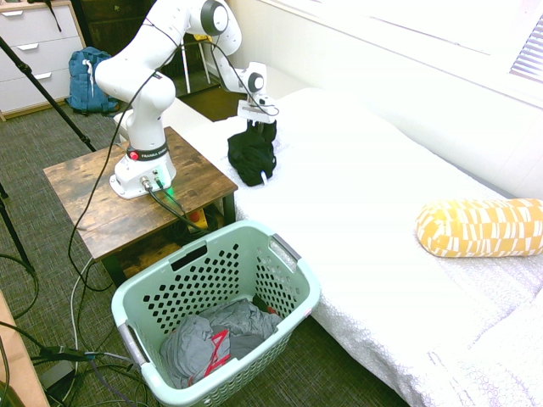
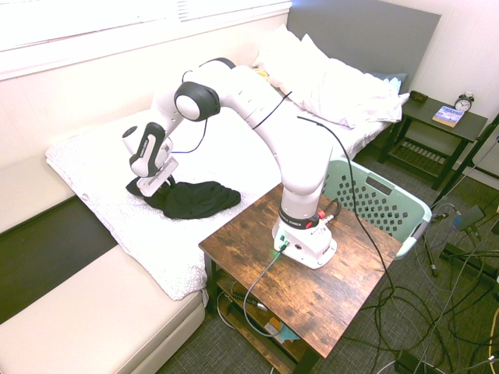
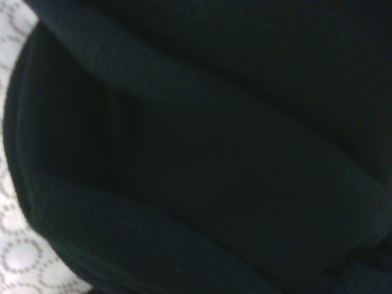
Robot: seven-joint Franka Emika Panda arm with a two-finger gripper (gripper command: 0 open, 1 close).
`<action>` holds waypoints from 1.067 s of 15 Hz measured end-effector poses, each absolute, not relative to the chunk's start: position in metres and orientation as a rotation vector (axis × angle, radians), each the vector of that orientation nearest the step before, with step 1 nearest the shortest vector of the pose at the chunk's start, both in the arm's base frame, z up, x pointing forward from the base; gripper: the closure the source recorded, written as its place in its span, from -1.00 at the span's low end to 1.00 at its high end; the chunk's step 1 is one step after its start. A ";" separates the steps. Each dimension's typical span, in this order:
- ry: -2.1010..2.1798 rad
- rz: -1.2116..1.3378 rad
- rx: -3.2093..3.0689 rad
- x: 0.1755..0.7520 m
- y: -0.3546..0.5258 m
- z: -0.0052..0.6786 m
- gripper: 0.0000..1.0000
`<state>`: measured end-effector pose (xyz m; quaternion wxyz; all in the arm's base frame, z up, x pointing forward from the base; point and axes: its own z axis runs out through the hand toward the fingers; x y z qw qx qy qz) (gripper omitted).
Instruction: Put my clothes in the laundry bag
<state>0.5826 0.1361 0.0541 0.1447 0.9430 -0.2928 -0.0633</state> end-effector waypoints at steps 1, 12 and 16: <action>-0.863 -0.189 2.714 0.573 0.124 0.058 1.00; -0.981 -0.167 2.775 0.556 0.068 0.083 1.00; -0.897 -0.199 2.819 0.588 0.051 0.199 1.00</action>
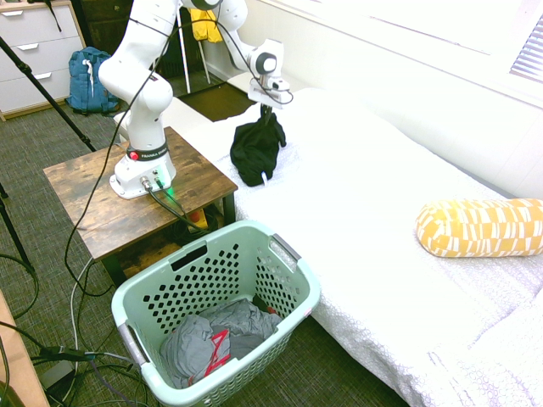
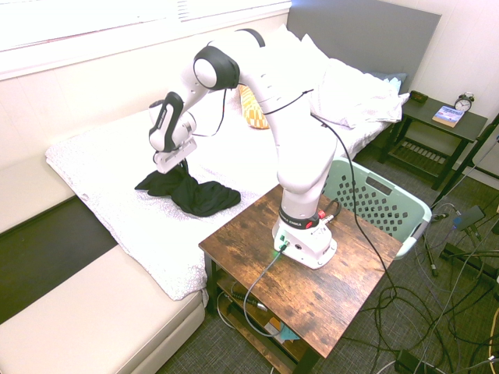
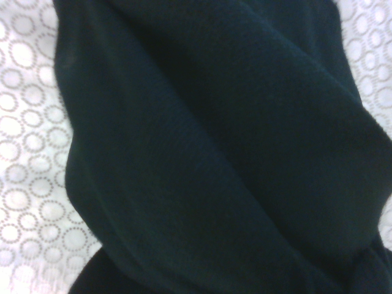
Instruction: Put my clothes in the laundry bag
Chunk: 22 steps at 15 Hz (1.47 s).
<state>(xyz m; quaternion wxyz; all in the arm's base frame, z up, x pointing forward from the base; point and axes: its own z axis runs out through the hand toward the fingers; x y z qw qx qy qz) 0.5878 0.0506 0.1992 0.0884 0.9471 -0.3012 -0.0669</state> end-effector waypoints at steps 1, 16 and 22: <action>-0.843 -0.194 2.806 0.594 0.039 0.241 1.00; -0.736 -0.952 2.135 0.347 -0.343 0.524 1.00; -0.924 -1.110 1.982 0.149 -0.422 0.353 -1.00</action>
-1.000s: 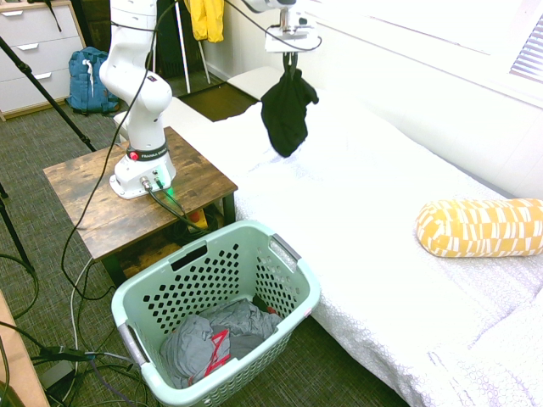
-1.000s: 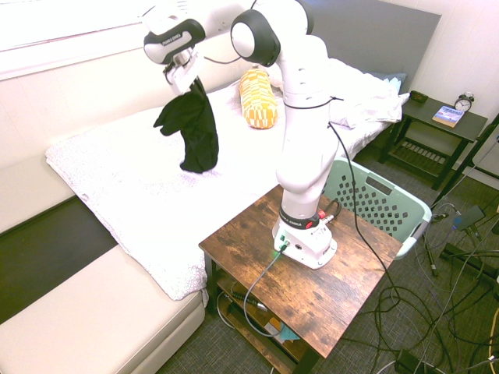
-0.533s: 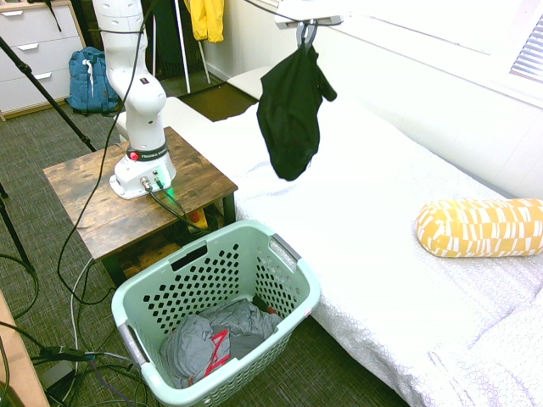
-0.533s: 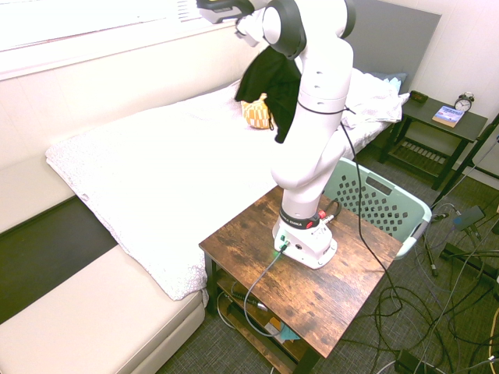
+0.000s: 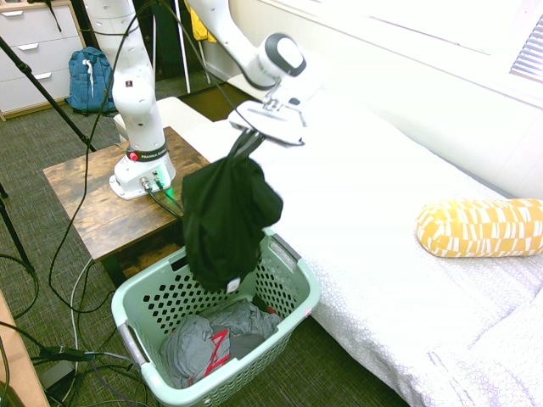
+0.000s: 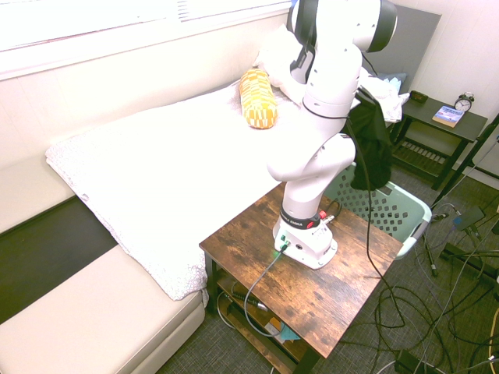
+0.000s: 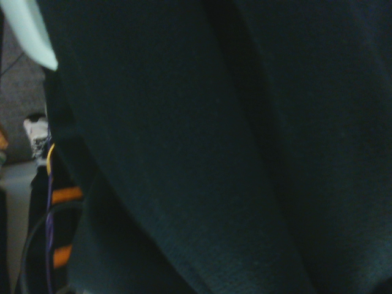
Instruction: Put my clothes in the laundry bag
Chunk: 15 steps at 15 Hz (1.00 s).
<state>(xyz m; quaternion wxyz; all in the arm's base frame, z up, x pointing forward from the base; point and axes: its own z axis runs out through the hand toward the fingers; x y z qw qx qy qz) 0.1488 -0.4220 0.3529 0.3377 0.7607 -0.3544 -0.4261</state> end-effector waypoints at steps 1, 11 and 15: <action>-0.949 -1.047 1.971 0.137 -0.420 0.327 -1.00; -0.994 -1.012 1.927 0.125 -0.454 0.246 -1.00; -1.162 -0.872 2.160 0.203 -0.463 0.334 -1.00</action>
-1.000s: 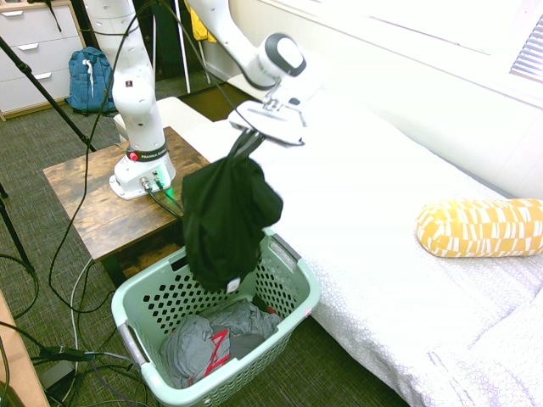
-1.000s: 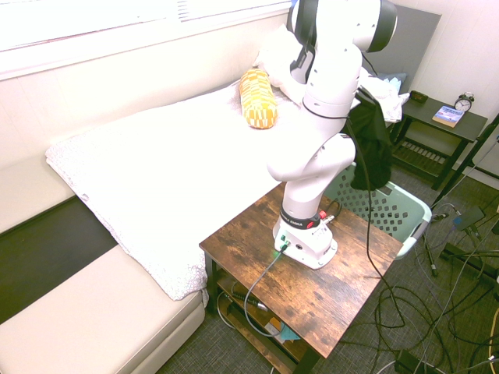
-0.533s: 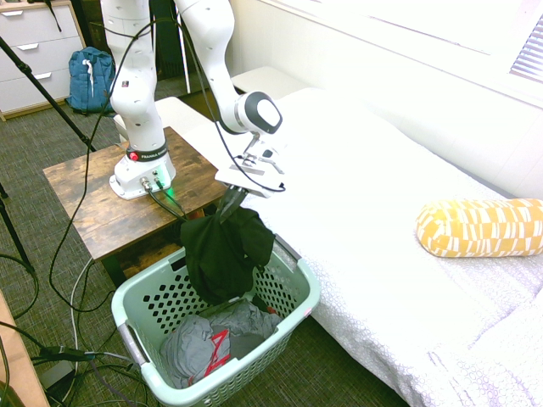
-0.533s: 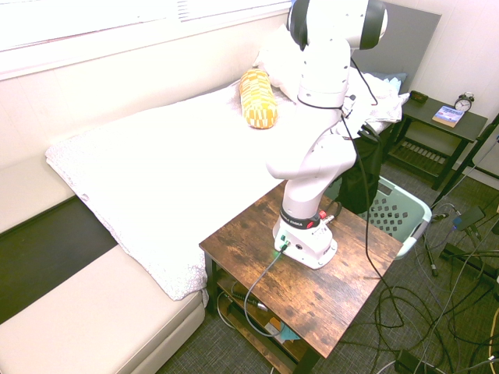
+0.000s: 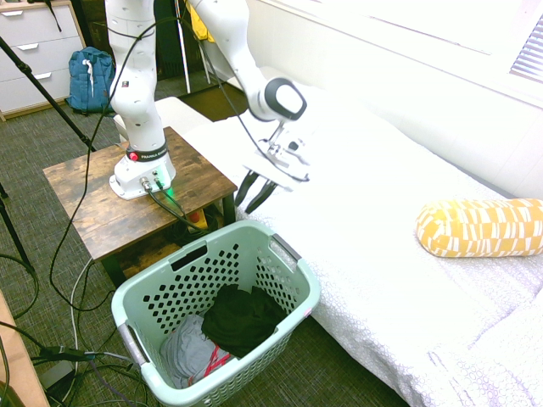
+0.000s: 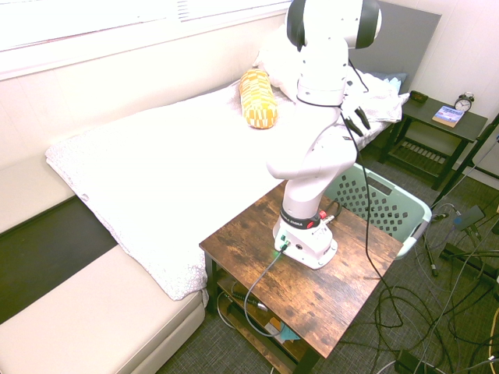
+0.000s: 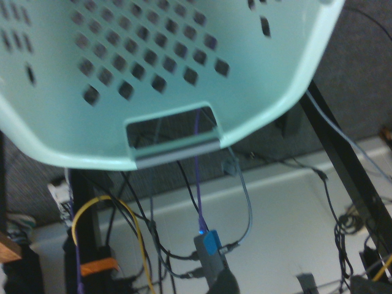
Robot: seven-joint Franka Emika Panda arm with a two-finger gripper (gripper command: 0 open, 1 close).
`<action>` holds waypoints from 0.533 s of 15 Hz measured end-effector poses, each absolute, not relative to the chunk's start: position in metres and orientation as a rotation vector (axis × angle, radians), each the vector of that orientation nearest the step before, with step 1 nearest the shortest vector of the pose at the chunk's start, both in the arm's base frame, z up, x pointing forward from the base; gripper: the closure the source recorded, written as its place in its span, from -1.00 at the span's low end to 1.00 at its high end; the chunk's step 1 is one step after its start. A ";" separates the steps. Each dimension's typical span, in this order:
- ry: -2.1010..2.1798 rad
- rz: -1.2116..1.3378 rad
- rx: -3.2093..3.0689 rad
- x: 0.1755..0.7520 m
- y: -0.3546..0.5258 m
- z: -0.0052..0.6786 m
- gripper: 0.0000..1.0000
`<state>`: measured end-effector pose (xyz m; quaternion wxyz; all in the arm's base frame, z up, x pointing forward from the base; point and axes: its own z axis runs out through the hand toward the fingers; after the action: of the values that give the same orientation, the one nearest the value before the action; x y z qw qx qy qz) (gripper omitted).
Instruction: Put my clothes in the laundry bag
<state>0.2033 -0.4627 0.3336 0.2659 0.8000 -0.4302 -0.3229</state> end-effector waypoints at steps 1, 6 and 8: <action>-1.211 -0.756 2.200 0.240 -0.465 0.368 -1.00; -1.476 -0.274 2.327 0.459 -0.392 0.423 -1.00; -1.556 -0.116 2.377 0.535 -0.306 0.411 -1.00</action>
<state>0.5352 -0.3061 0.4107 0.1486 0.8266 -0.5413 -0.0403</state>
